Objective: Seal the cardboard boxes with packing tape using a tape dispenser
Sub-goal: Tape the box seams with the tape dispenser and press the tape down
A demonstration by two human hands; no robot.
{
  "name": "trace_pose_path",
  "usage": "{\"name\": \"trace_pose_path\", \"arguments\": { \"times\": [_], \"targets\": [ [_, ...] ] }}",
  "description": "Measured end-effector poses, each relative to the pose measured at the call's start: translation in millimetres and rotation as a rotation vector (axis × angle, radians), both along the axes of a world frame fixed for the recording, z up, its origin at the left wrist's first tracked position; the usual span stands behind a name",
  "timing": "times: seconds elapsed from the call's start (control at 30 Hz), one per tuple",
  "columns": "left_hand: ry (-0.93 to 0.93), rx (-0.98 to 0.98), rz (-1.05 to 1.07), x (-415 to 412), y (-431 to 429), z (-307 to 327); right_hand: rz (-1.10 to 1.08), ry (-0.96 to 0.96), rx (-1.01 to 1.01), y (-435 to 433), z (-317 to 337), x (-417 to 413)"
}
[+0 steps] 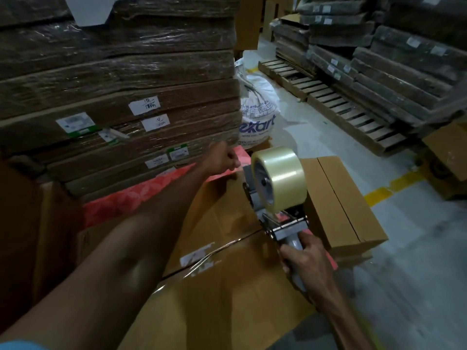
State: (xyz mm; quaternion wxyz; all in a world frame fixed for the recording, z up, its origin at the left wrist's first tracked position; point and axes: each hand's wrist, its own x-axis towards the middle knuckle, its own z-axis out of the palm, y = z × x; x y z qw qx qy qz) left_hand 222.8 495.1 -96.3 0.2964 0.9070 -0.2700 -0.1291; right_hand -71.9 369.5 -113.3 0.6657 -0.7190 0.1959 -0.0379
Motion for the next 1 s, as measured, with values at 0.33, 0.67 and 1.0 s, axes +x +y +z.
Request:
{"name": "trace_pose_path", "arguments": {
  "times": [0.33,0.67,1.0],
  "targets": [
    [0.181,-0.129,0.185,20,-11,-28,-0.063,0.069,0.054,-7,-3,3],
    [0.149,-0.096,0.15,27,-8,-39,-0.008,0.062,0.04,-6,-3,7],
    [0.209,0.102,0.068,24,-4,-41,0.007,0.088,0.007,-6,-5,7]
  ]
}}
